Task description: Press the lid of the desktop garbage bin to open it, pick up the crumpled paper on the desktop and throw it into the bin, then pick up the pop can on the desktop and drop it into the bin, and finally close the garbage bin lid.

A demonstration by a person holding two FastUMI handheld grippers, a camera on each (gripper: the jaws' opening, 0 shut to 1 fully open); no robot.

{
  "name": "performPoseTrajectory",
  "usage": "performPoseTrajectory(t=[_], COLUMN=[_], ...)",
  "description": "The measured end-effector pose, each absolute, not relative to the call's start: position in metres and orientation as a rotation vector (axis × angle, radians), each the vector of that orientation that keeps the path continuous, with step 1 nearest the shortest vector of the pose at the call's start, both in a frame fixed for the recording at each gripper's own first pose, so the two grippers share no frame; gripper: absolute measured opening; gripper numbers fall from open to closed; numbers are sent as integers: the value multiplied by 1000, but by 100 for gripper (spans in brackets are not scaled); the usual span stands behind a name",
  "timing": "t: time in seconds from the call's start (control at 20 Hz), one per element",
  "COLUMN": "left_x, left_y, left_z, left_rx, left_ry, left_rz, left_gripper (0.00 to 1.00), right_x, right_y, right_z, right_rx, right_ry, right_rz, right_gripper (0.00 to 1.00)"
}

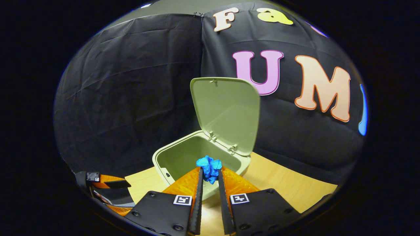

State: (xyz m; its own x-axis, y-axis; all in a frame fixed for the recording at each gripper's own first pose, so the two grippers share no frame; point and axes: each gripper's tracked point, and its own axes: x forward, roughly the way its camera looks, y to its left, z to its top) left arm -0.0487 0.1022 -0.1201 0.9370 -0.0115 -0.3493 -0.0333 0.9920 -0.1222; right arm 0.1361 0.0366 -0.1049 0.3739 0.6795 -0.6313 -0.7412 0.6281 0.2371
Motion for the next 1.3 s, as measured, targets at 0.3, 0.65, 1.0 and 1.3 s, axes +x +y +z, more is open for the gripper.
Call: performPoseTrajectory(t=[0.3, 0.65, 1.0, 1.3], left_x=[-62, -65, -59, -57], left_y=[124, 123, 110, 81], left_z=[-125, -131, -140, -165], left_rx=[-100, -100, -81, -84], left_ry=[371, 375, 384, 415], left_rz=[61, 50, -4, -61], left_gripper=[93, 93, 93, 93], right_x=[143, 166, 195, 221], right_y=[36, 20, -15, -92], right_z=[-105, -77, -50, 11], right_rx=[-133, -170, -190, -115], right_ry=[775, 718, 550, 341], right_rz=[925, 917, 757, 560], right_gripper=[34, 94, 99, 98])
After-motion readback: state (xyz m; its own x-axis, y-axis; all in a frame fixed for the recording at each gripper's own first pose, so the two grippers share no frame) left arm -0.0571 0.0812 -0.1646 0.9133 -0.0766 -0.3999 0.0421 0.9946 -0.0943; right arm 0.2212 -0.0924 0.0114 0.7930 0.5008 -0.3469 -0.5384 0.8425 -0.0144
